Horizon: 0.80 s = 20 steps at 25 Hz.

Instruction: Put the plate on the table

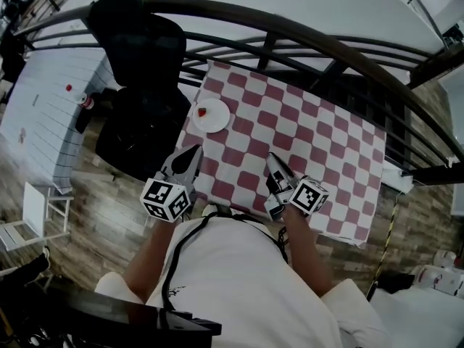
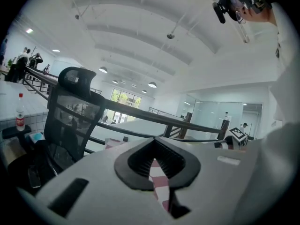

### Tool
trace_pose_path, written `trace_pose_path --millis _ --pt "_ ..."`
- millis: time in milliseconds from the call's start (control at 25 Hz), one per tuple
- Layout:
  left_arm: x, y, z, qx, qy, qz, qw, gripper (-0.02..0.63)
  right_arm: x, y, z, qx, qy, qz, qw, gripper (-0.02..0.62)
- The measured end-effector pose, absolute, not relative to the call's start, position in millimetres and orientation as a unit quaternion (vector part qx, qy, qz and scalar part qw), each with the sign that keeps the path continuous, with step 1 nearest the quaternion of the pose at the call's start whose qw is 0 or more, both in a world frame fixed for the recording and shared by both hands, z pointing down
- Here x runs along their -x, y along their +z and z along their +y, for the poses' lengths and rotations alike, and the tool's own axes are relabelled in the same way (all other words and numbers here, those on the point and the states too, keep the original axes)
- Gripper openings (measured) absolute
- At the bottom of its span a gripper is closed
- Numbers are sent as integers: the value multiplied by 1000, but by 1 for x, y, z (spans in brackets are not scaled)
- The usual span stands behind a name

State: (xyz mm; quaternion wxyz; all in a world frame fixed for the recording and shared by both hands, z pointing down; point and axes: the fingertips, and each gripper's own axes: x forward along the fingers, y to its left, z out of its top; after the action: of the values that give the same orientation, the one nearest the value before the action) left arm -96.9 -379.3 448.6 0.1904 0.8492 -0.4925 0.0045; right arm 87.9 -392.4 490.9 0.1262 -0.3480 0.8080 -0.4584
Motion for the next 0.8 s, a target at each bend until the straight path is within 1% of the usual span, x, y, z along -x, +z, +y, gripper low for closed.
trace_pose_path --millis 520,800 --pt "95 440 -356 -848 6 -497 185 6 -96 456 -357 339 -365 862 92 6" --pt "98 441 -352 -846 4 -501 184 6 -94 458 -357 342 -359 864 89 6"
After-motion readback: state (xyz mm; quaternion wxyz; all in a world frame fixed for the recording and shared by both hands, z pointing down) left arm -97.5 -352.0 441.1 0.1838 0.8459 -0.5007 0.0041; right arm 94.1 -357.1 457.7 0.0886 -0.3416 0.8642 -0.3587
